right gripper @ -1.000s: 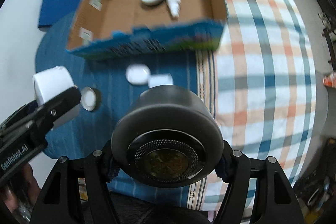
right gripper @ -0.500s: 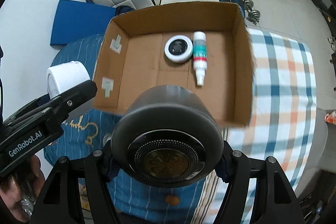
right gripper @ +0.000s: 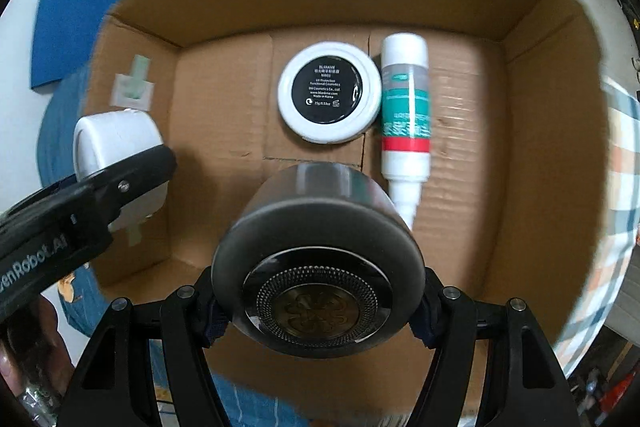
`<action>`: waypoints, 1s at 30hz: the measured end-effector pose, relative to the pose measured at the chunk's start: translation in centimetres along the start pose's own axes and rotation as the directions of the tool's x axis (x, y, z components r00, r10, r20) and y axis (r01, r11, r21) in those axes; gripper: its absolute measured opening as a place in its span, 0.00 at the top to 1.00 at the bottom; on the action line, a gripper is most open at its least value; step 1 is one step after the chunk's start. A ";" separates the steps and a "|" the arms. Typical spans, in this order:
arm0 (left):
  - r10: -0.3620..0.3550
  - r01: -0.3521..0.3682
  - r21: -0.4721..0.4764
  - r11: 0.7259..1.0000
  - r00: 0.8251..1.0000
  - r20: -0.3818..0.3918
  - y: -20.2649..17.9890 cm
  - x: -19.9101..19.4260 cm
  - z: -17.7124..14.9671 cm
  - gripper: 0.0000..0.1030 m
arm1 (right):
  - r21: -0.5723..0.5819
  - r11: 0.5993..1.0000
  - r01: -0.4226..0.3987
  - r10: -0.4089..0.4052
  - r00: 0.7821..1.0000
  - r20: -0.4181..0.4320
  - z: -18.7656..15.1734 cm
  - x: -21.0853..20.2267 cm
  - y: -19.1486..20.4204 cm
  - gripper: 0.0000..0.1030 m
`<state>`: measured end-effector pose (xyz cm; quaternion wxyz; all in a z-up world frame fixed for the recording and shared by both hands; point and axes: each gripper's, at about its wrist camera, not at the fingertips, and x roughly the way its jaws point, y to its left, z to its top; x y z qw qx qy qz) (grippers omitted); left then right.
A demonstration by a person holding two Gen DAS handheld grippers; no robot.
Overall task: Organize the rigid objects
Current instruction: 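Carry the white jar and steel can over the box with both tools, then lower the white jar and steel can into the box and open both tools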
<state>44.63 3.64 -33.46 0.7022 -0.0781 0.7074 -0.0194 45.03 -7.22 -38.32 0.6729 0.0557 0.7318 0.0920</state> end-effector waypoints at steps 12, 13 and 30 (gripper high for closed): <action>0.040 -0.034 0.050 0.998 0.991 -0.131 -0.2 5.9 4.9 0.36 | 0.002 0.997 0.076 -0.076 0.994 -0.084 3.2 4.6 0.9 0.30; 0.038 -0.031 0.050 0.998 0.990 -0.135 -0.1 6.0 5.1 0.36 | 0.004 0.997 0.077 -0.077 0.993 -0.089 3.3 4.8 0.9 0.30; 0.055 -0.044 0.065 0.997 0.983 -0.173 0.1 5.3 4.5 0.35 | 0.030 0.994 0.105 -0.100 0.987 -0.129 2.3 4.5 1.4 0.29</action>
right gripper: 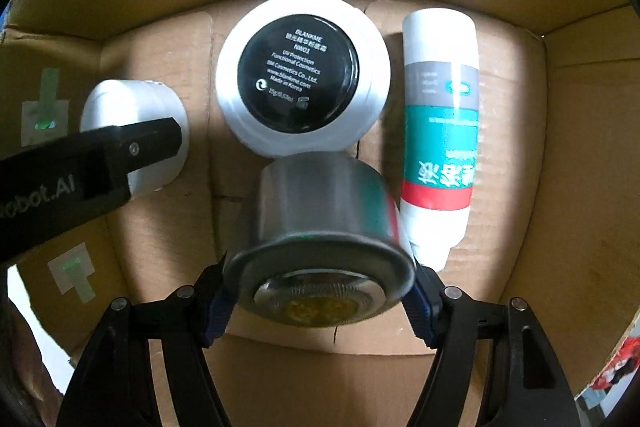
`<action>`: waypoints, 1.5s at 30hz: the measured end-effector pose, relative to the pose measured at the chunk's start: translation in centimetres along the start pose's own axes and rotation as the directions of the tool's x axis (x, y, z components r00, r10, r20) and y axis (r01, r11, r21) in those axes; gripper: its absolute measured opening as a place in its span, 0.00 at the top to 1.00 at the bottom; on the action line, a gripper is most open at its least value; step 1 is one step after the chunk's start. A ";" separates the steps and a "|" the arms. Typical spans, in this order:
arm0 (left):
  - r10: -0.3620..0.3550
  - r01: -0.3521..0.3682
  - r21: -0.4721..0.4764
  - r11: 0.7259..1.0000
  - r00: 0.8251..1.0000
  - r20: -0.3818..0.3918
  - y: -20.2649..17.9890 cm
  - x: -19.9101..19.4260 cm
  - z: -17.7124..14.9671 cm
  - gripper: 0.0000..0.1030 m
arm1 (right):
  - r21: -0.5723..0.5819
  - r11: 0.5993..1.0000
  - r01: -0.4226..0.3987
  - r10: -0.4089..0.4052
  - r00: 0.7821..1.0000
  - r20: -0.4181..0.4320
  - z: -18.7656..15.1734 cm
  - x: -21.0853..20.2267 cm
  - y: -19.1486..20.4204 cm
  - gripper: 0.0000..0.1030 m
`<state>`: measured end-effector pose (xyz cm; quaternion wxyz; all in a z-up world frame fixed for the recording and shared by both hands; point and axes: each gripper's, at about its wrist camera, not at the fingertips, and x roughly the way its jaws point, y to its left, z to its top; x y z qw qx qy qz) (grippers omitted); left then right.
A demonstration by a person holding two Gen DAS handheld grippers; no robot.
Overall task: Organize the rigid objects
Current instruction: 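Lower the white jar and steel can into the box and open both tools, then grasp the tin lid with the left tool while the right tool grasps the white cylinder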
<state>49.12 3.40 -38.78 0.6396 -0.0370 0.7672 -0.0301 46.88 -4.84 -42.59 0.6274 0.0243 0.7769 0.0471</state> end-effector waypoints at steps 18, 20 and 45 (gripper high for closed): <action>-0.010 0.010 0.002 1.000 0.965 0.262 0.0 -10.4 -7.5 0.12 | -0.005 1.000 0.000 0.001 0.989 0.147 -6.3 -8.2 -0.7 0.00; -0.014 0.015 -0.002 1.000 0.958 0.286 0.1 -11.0 -8.7 0.02 | -0.001 1.000 -0.004 0.004 0.985 0.174 -7.9 -9.2 -1.2 0.00; -0.010 -0.019 0.045 0.999 0.830 0.557 -1.3 -17.8 -24.7 0.01 | 0.021 1.000 0.011 -0.019 0.880 0.475 -21.2 -17.5 -2.6 0.00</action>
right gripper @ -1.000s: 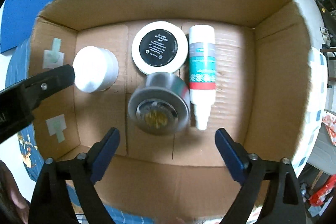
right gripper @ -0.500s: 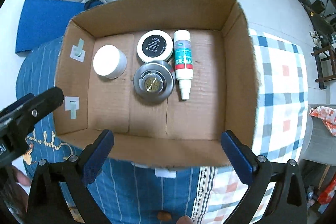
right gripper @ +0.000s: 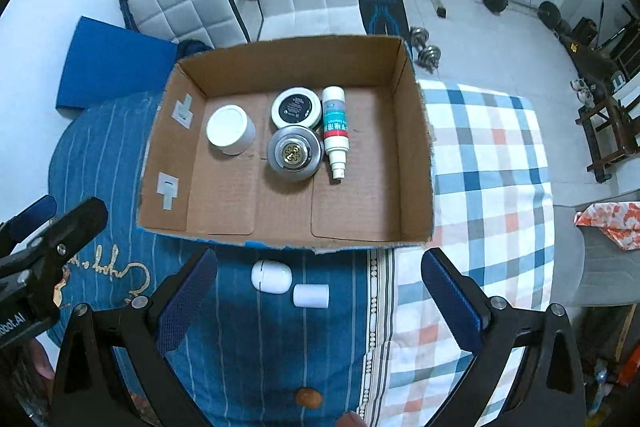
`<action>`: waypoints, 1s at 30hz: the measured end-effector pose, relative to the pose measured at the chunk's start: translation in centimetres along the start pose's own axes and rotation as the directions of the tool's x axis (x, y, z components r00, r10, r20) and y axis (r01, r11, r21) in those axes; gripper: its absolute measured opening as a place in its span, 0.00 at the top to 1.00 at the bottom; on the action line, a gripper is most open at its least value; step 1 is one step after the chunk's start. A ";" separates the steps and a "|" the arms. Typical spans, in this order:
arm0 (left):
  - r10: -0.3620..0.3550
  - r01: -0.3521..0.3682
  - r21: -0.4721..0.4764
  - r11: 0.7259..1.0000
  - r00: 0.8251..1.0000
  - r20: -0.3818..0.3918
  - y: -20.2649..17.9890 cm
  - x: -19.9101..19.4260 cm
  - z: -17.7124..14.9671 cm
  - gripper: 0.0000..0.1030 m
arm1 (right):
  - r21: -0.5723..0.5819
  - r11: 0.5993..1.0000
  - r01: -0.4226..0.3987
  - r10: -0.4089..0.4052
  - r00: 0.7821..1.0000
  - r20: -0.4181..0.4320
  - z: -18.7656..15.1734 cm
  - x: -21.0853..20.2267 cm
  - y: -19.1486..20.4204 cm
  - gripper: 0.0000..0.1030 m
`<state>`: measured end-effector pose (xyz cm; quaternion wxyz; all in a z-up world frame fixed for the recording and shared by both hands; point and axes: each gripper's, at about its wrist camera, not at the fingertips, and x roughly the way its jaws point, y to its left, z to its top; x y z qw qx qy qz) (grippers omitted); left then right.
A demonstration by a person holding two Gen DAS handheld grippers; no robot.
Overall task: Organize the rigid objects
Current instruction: 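Grasp the tin lid with the left tool while the right tool grasps the white cylinder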
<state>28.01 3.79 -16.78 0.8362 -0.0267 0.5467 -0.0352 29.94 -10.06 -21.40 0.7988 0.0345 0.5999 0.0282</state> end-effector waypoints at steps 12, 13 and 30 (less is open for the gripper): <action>0.083 -0.094 -0.060 0.994 0.983 -0.163 4.4 4.6 -7.3 0.01 | 0.045 0.998 -0.040 0.047 0.986 -0.158 -7.0 5.7 -1.1 0.00; 0.082 -0.099 -0.085 0.991 0.978 -0.190 5.2 5.6 -7.9 0.01 | 0.046 0.998 -0.036 0.044 0.983 -0.179 -7.3 6.8 -1.2 0.00; 0.027 -0.137 -0.177 0.975 0.858 -0.514 8.8 21.9 -14.5 0.14 | 0.132 0.990 -0.046 0.090 0.930 -0.355 -8.4 20.9 -1.1 0.42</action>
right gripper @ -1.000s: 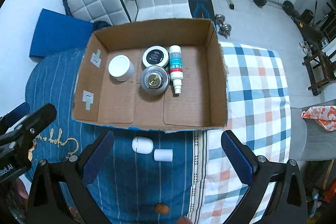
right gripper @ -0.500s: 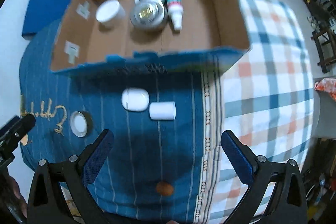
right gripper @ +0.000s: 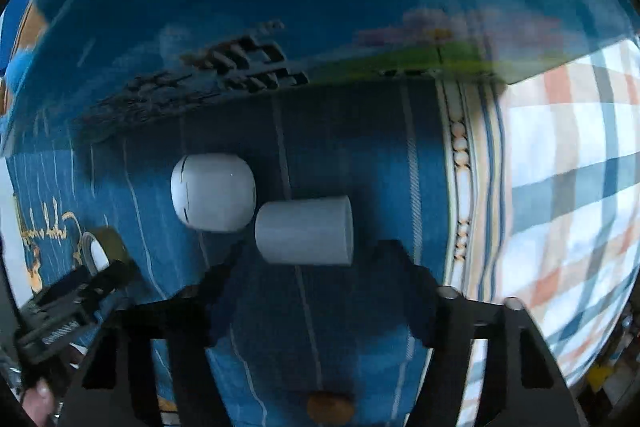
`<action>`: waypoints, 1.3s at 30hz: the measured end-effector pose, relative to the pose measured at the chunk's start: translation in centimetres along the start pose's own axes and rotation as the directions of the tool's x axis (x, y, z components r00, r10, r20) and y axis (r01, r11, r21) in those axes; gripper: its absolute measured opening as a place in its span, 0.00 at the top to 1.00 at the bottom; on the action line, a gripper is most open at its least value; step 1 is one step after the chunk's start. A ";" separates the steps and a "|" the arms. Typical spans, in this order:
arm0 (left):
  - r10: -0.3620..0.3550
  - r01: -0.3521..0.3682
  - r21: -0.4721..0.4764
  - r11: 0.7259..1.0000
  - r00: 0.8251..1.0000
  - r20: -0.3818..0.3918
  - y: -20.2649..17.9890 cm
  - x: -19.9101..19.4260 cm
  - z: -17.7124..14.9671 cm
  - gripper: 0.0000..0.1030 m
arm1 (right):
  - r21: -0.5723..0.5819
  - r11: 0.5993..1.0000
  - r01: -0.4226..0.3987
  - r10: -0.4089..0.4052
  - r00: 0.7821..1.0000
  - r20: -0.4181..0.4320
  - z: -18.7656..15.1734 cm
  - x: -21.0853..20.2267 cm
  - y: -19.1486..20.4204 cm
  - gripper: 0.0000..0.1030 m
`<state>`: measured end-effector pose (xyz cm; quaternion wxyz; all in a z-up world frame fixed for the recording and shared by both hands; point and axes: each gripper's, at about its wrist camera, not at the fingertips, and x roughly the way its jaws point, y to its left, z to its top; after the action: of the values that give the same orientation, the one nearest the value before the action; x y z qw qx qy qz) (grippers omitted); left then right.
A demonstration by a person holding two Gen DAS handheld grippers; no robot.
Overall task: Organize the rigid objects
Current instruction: 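Grasp the tin lid with the left tool while the right tool grasps the white cylinder, then carry the tin lid and white cylinder over the box with both tools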
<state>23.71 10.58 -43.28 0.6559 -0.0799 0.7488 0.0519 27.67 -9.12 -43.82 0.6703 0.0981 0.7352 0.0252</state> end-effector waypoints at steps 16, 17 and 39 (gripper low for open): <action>-0.002 0.002 0.001 1.000 0.999 0.051 -1.0 -0.7 -2.2 0.39 | 0.021 1.000 0.015 -0.014 1.000 -0.021 -0.2 -0.2 -0.8 0.57; -0.011 0.010 0.009 1.000 0.999 0.051 -1.3 -1.0 -2.9 0.39 | 0.018 1.000 0.013 -0.013 0.999 -0.029 -0.8 -0.4 -1.0 0.57; -0.019 0.008 0.185 0.983 0.998 0.057 -9.3 -2.2 -8.6 0.39 | 0.042 0.999 0.029 -0.025 0.996 -0.089 -6.6 2.0 -2.8 0.56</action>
<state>17.33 0.00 -39.73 0.6825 -0.0223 0.7302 -0.0198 20.66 -10.86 -45.62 0.6351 0.1013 0.7657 0.0046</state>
